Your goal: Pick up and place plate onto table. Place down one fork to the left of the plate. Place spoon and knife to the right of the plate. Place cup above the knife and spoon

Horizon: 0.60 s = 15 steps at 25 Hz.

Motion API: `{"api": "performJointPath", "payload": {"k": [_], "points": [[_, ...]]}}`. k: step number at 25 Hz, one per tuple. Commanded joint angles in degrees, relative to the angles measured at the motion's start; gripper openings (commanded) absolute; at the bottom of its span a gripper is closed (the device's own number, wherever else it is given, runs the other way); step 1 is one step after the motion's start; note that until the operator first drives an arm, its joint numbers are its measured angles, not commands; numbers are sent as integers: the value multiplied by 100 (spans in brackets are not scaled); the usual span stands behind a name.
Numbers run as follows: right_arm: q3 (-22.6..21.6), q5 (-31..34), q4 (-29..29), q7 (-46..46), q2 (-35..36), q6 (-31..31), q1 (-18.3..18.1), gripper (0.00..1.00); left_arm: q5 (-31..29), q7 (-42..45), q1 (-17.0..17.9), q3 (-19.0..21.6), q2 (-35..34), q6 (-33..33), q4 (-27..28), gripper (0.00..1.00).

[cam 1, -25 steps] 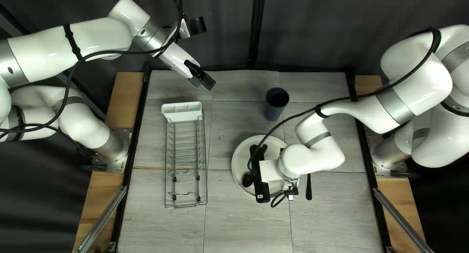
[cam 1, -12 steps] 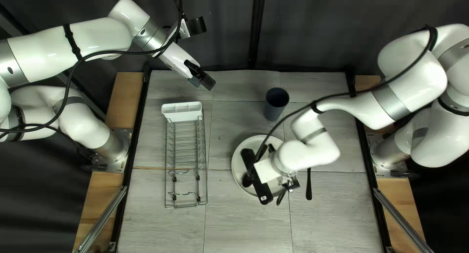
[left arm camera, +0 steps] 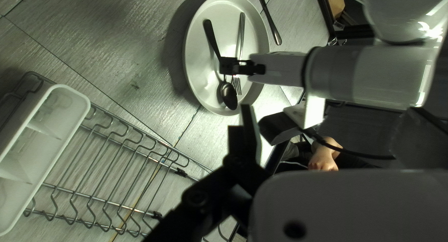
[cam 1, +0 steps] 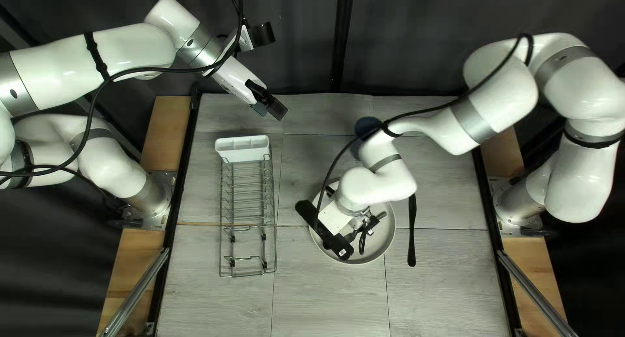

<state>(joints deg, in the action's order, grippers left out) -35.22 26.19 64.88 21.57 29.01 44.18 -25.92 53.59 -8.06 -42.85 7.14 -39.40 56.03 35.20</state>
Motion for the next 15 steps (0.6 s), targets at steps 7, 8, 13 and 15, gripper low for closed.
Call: {"api": "performJointPath", "payload": {"k": [7,8,13,15], "points": [[-27,145,-21,369,127,-148,-45,6,0,0,0,0,0,0,0,100],[-18,174,-11,395,144,-153,-39,11,0,0,0,0,0,0,0,100],[-27,206,40,459,179,-130,-18,1,0,0,0,0,0,0,0,100],[-25,229,34,450,175,-121,8,2,0,0,0,0,0,0,0,100]]}}
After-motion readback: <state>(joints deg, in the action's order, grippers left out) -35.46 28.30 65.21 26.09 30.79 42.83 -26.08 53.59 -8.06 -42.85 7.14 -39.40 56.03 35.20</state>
